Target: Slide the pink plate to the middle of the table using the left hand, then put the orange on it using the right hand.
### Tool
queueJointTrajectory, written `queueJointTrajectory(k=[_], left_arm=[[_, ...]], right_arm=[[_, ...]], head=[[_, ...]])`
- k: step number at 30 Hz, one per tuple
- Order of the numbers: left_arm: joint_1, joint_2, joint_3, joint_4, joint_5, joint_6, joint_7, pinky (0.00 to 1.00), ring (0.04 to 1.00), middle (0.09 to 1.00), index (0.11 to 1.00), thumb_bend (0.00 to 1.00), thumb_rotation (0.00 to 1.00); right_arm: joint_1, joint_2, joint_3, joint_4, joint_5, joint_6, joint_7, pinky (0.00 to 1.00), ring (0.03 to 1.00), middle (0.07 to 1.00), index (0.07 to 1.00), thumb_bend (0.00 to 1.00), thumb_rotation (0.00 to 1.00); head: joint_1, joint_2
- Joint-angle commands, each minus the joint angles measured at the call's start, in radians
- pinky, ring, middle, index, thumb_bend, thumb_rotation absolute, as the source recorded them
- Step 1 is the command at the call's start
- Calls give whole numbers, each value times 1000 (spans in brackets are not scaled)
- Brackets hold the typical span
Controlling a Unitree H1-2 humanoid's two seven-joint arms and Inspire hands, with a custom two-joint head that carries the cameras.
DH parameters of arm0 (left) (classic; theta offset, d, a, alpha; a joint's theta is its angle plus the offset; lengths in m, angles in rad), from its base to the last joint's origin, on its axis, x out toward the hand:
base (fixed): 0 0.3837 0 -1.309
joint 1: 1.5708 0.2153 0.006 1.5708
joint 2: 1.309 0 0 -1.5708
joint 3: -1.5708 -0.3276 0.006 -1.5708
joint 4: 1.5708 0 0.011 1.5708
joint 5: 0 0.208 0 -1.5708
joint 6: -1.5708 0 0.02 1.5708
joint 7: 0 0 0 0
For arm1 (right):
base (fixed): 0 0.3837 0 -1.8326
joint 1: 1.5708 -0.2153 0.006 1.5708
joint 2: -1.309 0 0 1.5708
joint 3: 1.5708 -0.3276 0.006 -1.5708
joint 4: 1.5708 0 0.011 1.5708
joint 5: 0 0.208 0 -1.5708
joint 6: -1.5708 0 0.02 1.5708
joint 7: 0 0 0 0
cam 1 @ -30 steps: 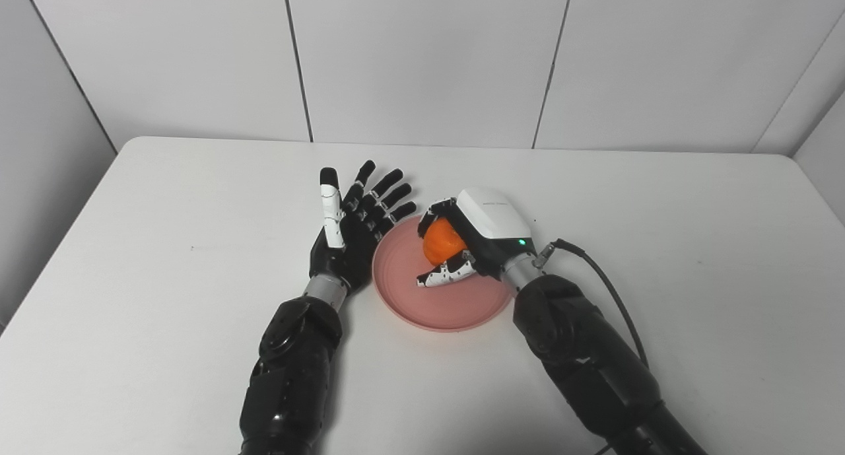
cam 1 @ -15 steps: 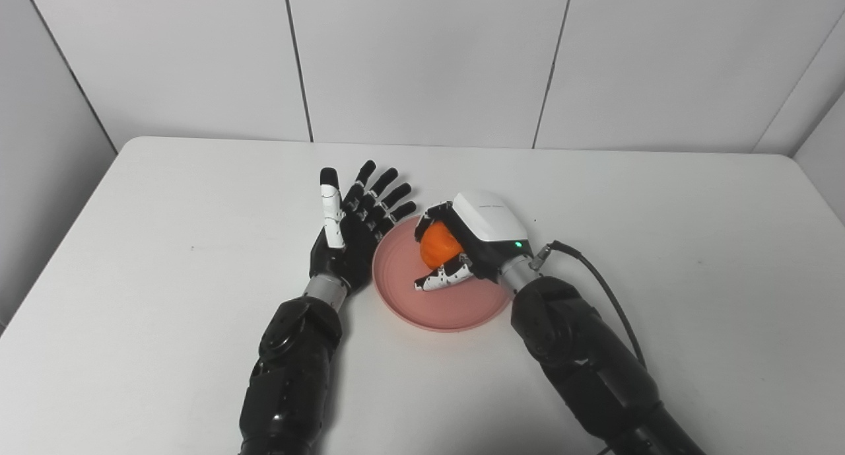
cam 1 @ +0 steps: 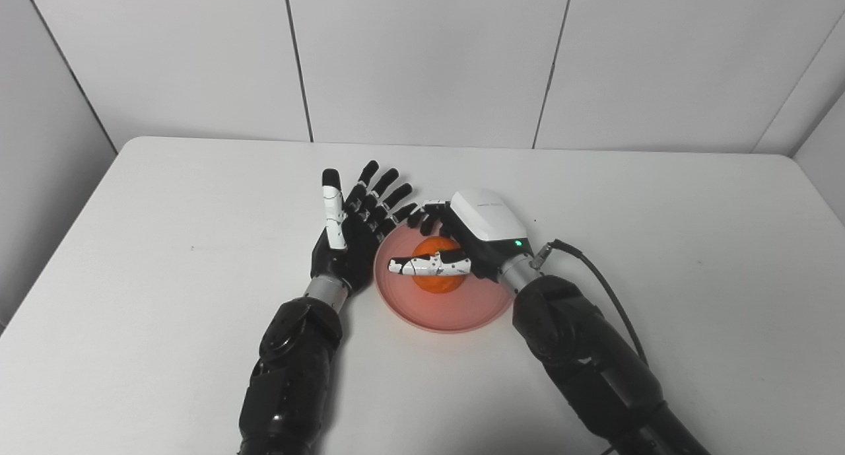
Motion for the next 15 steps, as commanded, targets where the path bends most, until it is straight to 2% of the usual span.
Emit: queueJointTrajectory(k=[1, 10, 13, 15], left_arm=[[48, 3, -5, 55, 25, 54, 25, 752, 844, 931, 1000, 964, 956], [46, 3, -4, 55, 23, 60, 30, 766, 837, 932, 1000, 971, 965], [45, -1, 1, 52, 13, 65, 30, 775, 840, 904, 1000, 966, 959], [48, -5, 3, 44, 20, 61, 44, 767, 835, 876, 1000, 967, 950]], right_arm=[[-34, -5, -8, -30, 6, -49, -15, 488, 587, 662, 688, 894, 950], [-41, -14, -11, -34, 6, -52, -18, 499, 594, 684, 715, 856, 987], [-40, -10, -31, -47, 9, -41, -37, 466, 575, 680, 701, 848, 984], [-37, 1, -70, -69, 38, -25, -49, 447, 564, 670, 695, 837, 987]], head=[[-1, 1], [-4, 0], [-4, 0], [-4, 0]])
